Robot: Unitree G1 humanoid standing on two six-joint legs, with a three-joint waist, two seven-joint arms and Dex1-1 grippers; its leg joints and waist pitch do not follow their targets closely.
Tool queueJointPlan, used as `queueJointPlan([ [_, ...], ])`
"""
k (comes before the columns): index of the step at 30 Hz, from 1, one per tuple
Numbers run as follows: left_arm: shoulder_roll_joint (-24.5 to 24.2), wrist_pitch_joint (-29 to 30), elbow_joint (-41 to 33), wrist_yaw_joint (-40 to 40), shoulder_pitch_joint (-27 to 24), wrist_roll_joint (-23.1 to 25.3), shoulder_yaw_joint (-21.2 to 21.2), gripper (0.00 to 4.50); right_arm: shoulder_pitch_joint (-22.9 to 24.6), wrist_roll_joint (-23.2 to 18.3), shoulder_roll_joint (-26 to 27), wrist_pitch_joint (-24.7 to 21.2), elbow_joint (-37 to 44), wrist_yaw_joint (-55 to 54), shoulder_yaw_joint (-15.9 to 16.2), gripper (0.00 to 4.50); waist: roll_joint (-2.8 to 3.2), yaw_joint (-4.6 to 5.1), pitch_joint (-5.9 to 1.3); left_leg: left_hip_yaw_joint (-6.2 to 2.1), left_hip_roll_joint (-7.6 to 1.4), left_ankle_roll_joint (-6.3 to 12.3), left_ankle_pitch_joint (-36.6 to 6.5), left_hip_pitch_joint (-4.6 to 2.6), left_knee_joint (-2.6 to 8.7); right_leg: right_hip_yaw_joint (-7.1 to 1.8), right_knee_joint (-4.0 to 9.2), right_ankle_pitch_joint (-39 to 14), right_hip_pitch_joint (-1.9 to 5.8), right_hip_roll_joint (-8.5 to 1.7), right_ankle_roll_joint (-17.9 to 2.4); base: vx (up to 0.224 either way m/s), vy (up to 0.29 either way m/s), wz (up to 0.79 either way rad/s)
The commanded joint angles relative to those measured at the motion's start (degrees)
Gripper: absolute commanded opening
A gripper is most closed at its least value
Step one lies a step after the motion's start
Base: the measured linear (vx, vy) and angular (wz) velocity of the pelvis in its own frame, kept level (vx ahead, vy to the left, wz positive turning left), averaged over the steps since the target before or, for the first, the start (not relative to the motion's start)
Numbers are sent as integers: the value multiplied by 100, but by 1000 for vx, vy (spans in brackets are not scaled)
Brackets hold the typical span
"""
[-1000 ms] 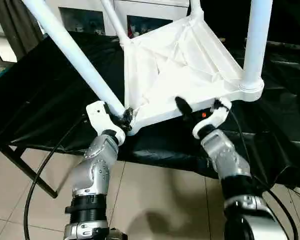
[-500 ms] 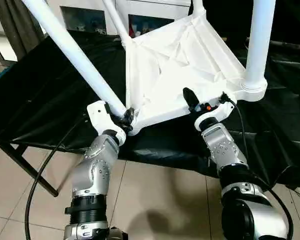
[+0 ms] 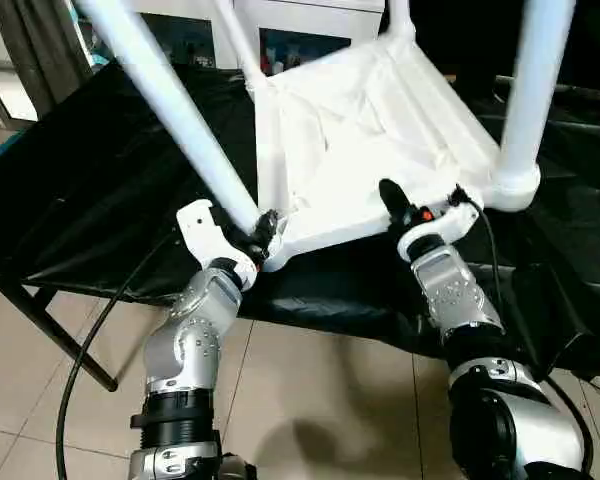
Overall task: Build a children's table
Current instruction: Flip table
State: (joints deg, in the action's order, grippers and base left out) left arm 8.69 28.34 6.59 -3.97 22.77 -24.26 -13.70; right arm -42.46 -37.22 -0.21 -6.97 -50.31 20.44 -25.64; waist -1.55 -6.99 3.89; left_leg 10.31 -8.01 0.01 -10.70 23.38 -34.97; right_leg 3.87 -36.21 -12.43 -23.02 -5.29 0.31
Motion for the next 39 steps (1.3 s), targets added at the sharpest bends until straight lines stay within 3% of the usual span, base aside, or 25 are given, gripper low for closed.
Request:
queueJointPlan([
  [1, 234, -28, -106, 2, 51, -67, -52, 351, -241, 88, -238, 202, 142, -149, -95, 239, -67, -25, -475, -156, -521, 906, 255, -176, 312, -261, 249, 877, 308, -460, -1797, 0, 0, 0],
  [4, 274, -100, -141, 24, 41, -169, -162, 384, -338, 27, -355, 273, 146, -207, -220, 233, -66, -51, -474, -143, -526, 858, 165, -196, 312, -263, 266, 684, 292, -446, -1766, 0, 0, 0],
  [8, 241, -35, -242, -27, -68, -681, -372, 385, -498, -64, -636, 336, 159, -295, -413, 224, -31, -107, -492, -134, -525, 688, 86, -216, 312, -258, 260, 612, 274, -426, -1713, 0, 0, 0],
  [11, 186, 117, -354, -59, -168, -771, -381, 385, -540, -79, -779, 342, 199, -337, -467, 217, -19, -135, -506, -121, -532, 639, 105, -214, 304, -253, 245, 707, 275, -423, -1671, 0, 0, 0],
  [14, -20, 481, -659, -228, -431, -798, -200, 385, -528, 254, -1099, 263, 371, -362, -250, 213, -48, -162, -506, -96, -528, 587, 168, -203, 286, -246, 233, 800, 281, -409, -1631, 0, 0, 0],
  [15, -120, 604, -795, -317, -526, -756, -73, 385, -506, 414, -1202, 201, 450, -344, -121, 212, -40, -191, -495, -60, -513, 561, 35, -230, 287, -259, 267, 642, 256, -395, -1562, 0, 0, 0],
  [18, -339, 778, -1063, -539, -692, -638, 227, 385, -479, 586, -1356, 58, 606, -329, 27, 211, -42, -228, -495, -66, -529, 457, -8, -220, 300, -256, 276, 453, 266, -392, -1388, 0, 0, 0],
  [19, -713, 914, -1436, -882, -855, -510, 717, 385, -458, 779, -1532, -51, 790, -392, 152, 211, -21, -254, -491, -80, -533, 370, -82, -234, 316, -251, 288, 279, 245, -373, -1256, 0, 0, 0],
  [21, -890, 910, -1589, -991, -879, -446, 927, 385, -443, 888, -1612, -59, 870, -449, 216, 211, -26, -246, -492, -69, -526, 315, -103, -234, 321, -251, 285, 200, 234, -360, -1192, 0, 0, 0],
  [23, -1178, 887, -1798, -1146, -865, -350, 1231, 385, -407, 1053, -1728, -79, 1010, -534, 328, 211, -10, -222, -467, -75, -511, 141, -335, -214, 359, -256, 316, 68, 250, -365, -1149, 0, 0, 0],
  [25, -1632, 551, -1942, -1410, -721, 177, 1725, 385, -294, 1305, -1875, -160, 1314, -605, 519, 210, -9, -192, -474, -76, -506, 55, -435, -226, 368, -265, 324, -39, 253, -364, -1039, 0, 0, 0],
  [26, -1695, 462, -1952, -1453, -691, 283, 1800, 385, -274, 1341, -1896, -177, 1369, -613, 547, 210, 21, -198, -461, -89, -495, 48, -447, -215, 376, -263, 350, -95, 247, -349, -987, 0, 0, 0],
  [29, -1864, 75, -1990, -1543, -475, 765, 1986, 385, -147, 1479, -2028, -310, 1707, -651, 723, 209, 28, -161, -475, -78, -502, -138, -539, -224, 382, -269, 327, -46, 253, -361, -1002, 0, 0, 0],
  [34, -2122, -436, -1882, -1662, 120, 1278, 2185, 385, 77, 1606, -2200, -673, 2472, -783, 866, 206, 32, -129, -468, -96, -489, -186, -598, -228, 399, -273, 343, 25, 266, -335, -946, 0, 0, 0],
  [39, -2437, -924, -1723, -1850, 597, 1702, 2537, 385, 188, 1790, -2376, -943, 2909, -1003, 959, 203, 42, -101, -479, -83, -481, -188, -587, -220, 382, -281, 328, 119, 266, -357, -1069, 0, 0, 0],
])
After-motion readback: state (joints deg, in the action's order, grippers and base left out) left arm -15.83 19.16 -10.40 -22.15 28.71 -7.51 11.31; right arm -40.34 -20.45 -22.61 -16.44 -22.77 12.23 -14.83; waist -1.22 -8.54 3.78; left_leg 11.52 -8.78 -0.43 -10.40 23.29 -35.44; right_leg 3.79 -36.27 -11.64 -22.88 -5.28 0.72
